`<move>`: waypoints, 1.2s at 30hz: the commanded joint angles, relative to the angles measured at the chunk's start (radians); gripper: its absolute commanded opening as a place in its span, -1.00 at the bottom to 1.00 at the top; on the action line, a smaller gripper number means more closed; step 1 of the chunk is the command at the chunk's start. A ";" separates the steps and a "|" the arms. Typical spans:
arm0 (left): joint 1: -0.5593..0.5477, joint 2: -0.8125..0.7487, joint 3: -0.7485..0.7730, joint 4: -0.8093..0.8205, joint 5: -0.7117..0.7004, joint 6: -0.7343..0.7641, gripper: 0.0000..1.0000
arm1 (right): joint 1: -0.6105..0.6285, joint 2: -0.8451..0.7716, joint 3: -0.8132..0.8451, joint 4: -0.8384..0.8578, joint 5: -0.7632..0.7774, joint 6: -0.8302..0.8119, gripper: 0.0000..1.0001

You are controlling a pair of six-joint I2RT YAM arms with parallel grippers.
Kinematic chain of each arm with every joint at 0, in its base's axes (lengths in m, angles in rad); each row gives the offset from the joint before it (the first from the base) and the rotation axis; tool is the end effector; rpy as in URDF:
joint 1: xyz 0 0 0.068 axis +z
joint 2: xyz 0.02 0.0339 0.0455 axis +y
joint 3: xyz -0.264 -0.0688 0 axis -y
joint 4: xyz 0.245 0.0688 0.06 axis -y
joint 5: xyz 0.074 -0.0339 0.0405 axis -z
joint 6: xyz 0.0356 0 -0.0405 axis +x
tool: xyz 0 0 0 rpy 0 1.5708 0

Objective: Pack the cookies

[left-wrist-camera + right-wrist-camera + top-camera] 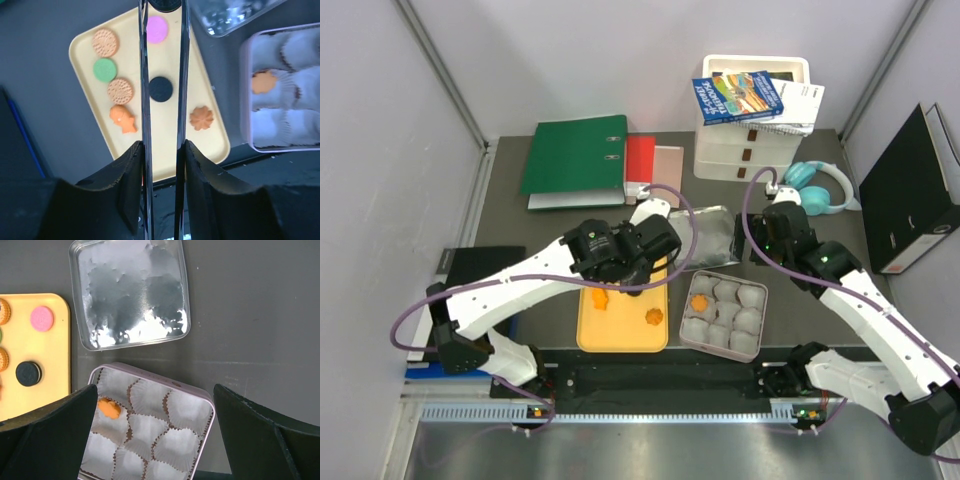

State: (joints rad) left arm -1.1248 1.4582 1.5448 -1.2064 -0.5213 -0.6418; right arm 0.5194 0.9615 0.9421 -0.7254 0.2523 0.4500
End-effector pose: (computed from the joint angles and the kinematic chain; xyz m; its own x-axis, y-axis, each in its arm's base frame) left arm 0.1346 -0.2404 0.3624 -0.7233 0.3092 -0.6174 0.3193 0.9426 0.0981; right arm 0.1735 0.0890 0.3117 -0.6696 0.1023 -0.7356 -0.0334 0.9853 0.1674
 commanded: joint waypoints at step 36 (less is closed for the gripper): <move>-0.231 0.209 0.141 0.229 0.173 0.317 -0.20 | 0.008 -0.009 0.127 -0.040 0.091 -0.040 0.98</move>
State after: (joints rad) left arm -1.3613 1.6783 1.6863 -1.0615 -0.2996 -0.3428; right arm 0.5198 0.9695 1.0176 -0.7673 0.3218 0.4267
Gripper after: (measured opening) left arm 0.395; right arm 0.989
